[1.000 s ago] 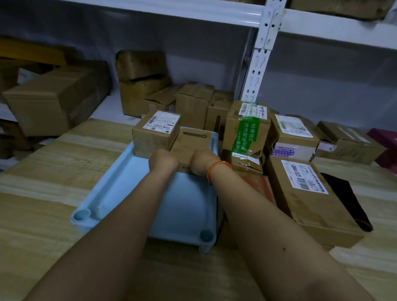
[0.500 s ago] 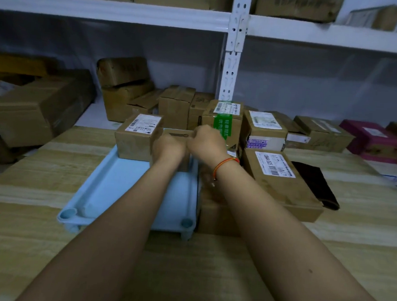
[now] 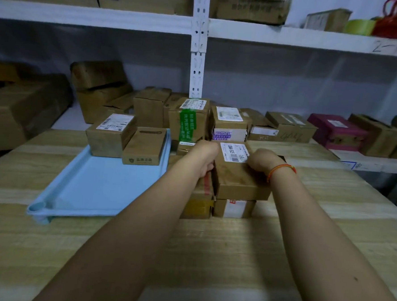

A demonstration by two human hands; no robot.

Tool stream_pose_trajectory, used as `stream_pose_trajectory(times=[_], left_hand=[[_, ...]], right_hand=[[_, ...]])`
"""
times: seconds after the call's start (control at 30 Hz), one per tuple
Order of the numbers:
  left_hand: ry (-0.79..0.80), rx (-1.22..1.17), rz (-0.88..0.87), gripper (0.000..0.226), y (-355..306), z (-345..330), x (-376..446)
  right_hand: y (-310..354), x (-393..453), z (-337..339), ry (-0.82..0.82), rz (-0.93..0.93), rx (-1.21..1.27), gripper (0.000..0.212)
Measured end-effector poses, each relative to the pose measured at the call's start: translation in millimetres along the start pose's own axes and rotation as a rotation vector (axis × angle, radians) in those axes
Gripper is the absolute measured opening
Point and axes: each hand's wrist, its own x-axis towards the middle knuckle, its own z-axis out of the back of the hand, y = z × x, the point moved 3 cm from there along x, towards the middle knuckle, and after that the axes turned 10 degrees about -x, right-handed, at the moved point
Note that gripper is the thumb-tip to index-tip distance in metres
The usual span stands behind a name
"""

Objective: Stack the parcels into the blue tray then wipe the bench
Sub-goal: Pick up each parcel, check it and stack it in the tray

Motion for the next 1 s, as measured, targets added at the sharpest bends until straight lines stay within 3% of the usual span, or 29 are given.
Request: stream_pose_trajectory(times=[0.3,0.37,0.5,0.57,0.6,0.7,0.9,1.0], left_hand=[[-0.097,-0.136,-0.051,0.032,-18,12,-14],[-0.092,-0.175,-0.046,0.036,-22,18,-16],[-0.099,-0.255,-0.042,0.018,-22,31,-20],[-0.113,-0.28,-0.049,0.02,-18,38,-20],[-0.123,-0.291,-0.06,0.023,-17,42,-19],[-0.162,-0.323,-0.112,0.021,-18,55,-15],[-0.138,-0.397,-0.274,0.009,-30,74,-15],[-0.077,-0.374,-0.276,0.034,-33,78,-20]], right_hand=[[-4,-16,12,-0.026,0.033,0.219,0.031],[-5,-18,16,-0.037,0.02,0.425,0.025],[1,-21,14,-0.012,0.025,0.929,0.021],[7,-24,12,0.01,0.066,1.101,0.009],[11,-24,11,0.029,0.093,1.163,0.015],[21,-22,4,0.036,0.165,1.265,0.006],[43,-27,4,0.019,0.335,1.418,0.01],[53,-29,3,0.006,0.431,1.46,0.028]])
